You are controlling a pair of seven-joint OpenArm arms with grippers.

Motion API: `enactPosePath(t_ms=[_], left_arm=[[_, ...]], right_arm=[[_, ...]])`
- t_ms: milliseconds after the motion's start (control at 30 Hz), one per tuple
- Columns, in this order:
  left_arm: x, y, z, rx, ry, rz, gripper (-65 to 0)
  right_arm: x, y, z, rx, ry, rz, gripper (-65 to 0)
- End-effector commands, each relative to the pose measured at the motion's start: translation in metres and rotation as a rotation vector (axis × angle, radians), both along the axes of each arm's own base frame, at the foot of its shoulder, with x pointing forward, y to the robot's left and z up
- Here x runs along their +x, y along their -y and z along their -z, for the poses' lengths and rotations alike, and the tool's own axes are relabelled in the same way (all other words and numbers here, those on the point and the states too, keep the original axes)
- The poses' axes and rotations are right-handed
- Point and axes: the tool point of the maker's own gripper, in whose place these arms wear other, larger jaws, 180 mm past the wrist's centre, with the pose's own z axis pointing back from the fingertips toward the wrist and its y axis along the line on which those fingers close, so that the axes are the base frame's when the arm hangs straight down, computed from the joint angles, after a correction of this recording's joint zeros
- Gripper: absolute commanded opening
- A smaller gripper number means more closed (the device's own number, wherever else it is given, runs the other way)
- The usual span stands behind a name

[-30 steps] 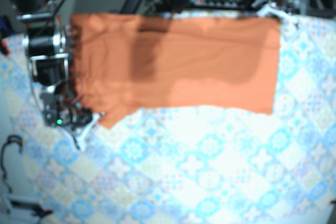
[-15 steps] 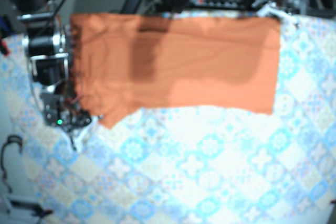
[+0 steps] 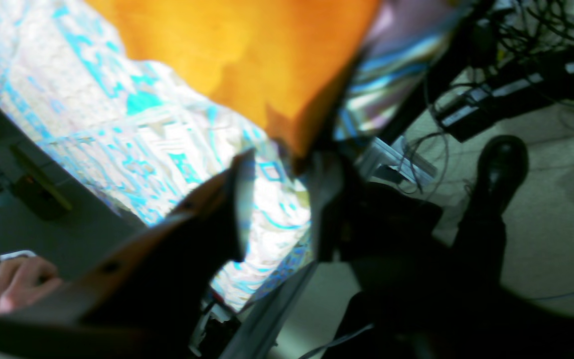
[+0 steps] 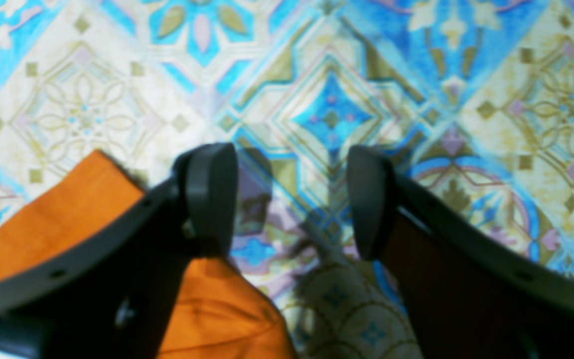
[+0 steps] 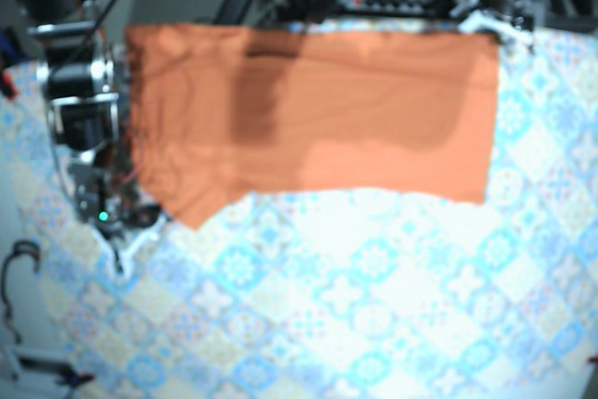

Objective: Fold the T-shirt properly
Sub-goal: 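Release the left gripper and move it to grasp the shirt's opposite side edge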

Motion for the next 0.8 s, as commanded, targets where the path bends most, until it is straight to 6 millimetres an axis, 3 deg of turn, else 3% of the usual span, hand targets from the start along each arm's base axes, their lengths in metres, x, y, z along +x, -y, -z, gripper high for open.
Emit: enactPosePath(t_ms=[0, 133, 233, 433, 500, 633, 767], left_arm=[[-0.016, -0.001, 0.005, -0.006, -0.069, -0.005, -40.1], [-0.007, 0.000, 0.004, -0.008, -0.050, -0.003, -29.4], [-0.007, 0.000, 0.004, -0.008, -0.049, -0.003, -25.4], [-0.010, 0.006, 0.005, -0.044, -0.048, 0.016, -25.1], [-0.022, 0.006, 0.005, -0.050, -0.067, 0.016, -25.1], [-0.026, 0.005, -0.007, -0.084, -0.054, -0.021, -25.1], [-0.022, 0.003, -0.035, -0.155, -0.020, -0.066, -25.1]], right_arm=[[0.020, 0.006, -0.023, -0.003, 0.072, 0.007, -30.4], [0.020, 0.006, -0.023, -0.003, 0.072, 0.005, -30.3], [0.020, 0.006, -0.024, -0.003, 0.073, 0.005, -30.3], [0.008, 0.006, -0.011, -0.004, 0.047, 0.004, -30.3], [0.006, 0.006, -0.009, -0.004, 0.042, 0.004, -30.3], [0.006, 0.006, -0.009, -0.004, 0.041, 0.004, -30.3], [0.006, 0.006, -0.009, -0.005, 0.041, 0.005, -30.3]])
